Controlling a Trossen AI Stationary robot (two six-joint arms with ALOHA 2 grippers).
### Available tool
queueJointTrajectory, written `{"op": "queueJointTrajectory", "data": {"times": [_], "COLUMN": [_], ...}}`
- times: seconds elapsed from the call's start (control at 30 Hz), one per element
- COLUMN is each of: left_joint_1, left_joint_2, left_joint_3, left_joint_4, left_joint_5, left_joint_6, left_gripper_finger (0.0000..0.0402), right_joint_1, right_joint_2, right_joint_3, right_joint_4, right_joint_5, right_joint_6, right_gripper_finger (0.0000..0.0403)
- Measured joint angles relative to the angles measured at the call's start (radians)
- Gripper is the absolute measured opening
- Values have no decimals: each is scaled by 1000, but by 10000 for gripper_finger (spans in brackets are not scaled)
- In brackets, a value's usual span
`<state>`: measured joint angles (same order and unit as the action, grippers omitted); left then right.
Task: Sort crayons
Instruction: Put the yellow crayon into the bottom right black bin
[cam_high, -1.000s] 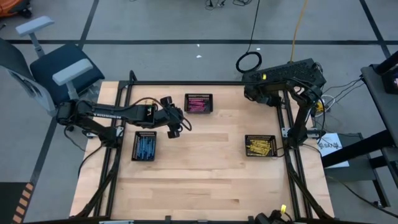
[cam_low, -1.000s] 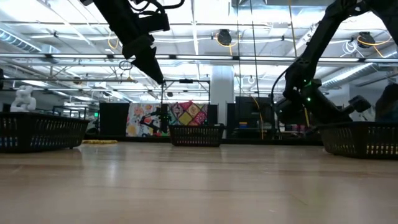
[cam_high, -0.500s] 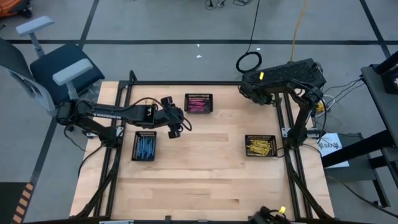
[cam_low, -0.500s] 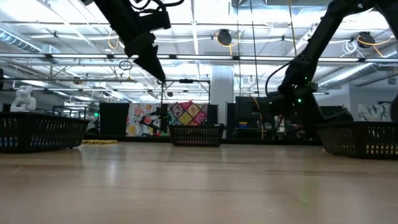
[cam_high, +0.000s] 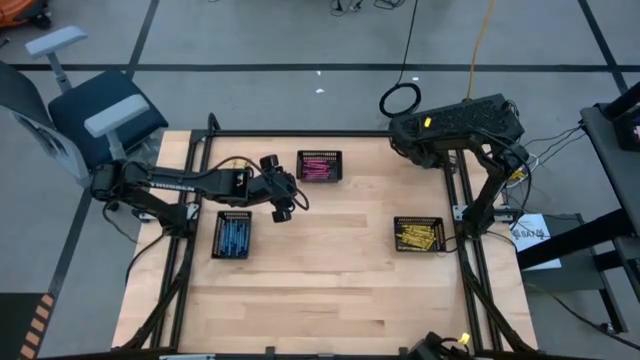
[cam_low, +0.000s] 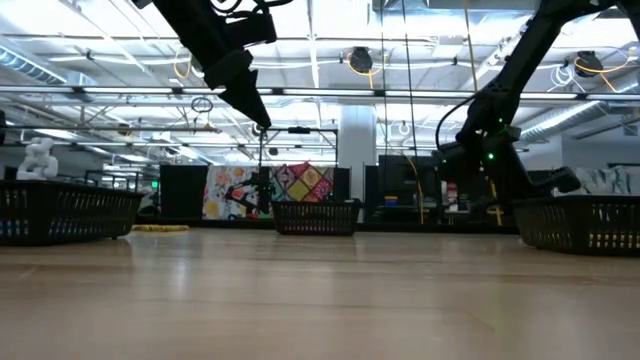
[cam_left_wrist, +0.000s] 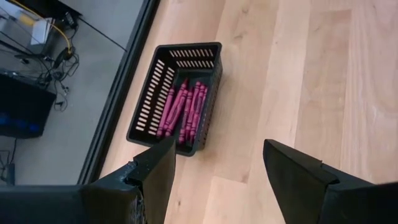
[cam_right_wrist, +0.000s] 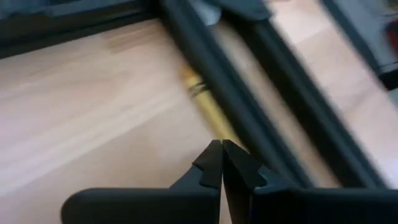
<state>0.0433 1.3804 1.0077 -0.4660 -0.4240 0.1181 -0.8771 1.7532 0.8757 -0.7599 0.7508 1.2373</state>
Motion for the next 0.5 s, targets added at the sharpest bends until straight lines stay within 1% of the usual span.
{"op": "queueJointTrajectory", "data": {"times": [0.1,0.17,0.23,0.4,0.5], "left_joint_1": [0,0,0,0,0], "left_joint_2": [0,0,0,0,0], "left_joint_3": [0,0,0,0,0], "left_joint_4": [0,-4,-23,-51,-56], "left_joint_5": [0,0,0,0,0], "left_joint_6": [0,0,0,-4,-5], "left_gripper_finger": [238,238,238,238,238], "right_joint_1": [3,3,2,2,2], "right_joint_2": [2,3,3,3,3], "right_joint_3": [0,0,-1,-1,-5], "right_joint_4": [53,45,27,-85,-107], "right_joint_5": [-42,-45,-32,11,28], "right_joint_6": [-37,-59,-65,-23,-36], "right_gripper_finger": [0,0,0,0,0]}}
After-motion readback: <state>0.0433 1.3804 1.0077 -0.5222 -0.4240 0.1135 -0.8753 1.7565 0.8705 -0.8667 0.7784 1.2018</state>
